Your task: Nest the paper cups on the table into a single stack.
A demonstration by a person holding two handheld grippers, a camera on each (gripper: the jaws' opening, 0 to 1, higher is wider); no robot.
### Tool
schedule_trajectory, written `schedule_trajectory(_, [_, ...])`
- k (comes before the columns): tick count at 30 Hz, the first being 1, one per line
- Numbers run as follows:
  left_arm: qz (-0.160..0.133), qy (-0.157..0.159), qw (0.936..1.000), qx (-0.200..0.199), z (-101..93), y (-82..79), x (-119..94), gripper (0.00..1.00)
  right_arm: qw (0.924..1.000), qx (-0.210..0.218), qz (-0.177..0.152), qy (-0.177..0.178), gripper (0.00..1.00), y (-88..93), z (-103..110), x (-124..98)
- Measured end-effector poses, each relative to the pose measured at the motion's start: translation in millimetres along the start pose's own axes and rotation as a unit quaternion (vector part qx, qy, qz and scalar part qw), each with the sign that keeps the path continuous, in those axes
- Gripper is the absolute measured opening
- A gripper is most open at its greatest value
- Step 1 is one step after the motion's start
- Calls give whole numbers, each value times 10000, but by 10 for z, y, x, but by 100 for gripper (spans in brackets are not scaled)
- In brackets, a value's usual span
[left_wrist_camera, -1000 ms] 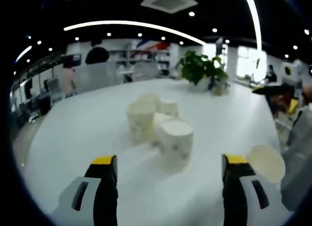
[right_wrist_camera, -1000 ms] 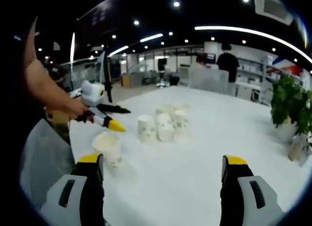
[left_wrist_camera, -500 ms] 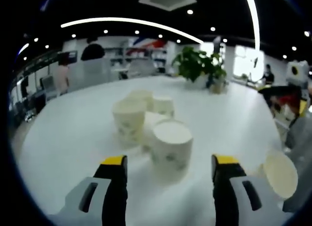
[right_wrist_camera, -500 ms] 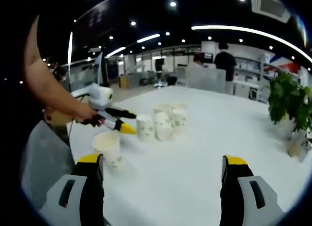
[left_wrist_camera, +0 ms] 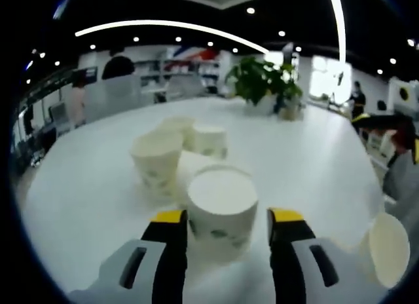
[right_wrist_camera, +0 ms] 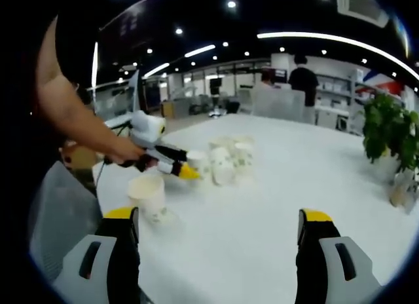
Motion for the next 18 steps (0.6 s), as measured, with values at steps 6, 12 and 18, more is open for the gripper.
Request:
schedule_trajectory(6, [21,64,10000,-38,-15,7,-18,39,10000,36,12,0,100,24,3,-1])
schedule_trajectory(12, [51,45,10000,-29,0,16,-66,38,10000,35,12,-3,100,25,-2,3])
schedule_trajectory(18, [98,90,9999,-1,12,4,-171,38,10000,33,3,-19,100,7,7,24])
Point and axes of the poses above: the point that each gripper's makers call its tool centre point, and the gripper's own axes: x roughly forward along the fingers, z roughly to its left, y roughly out of its underside, the point moved 4 cm from there along -x, roughly backward along the fingers, and after that the axes turned 15 degrees about -y, right-handed, at the moved point
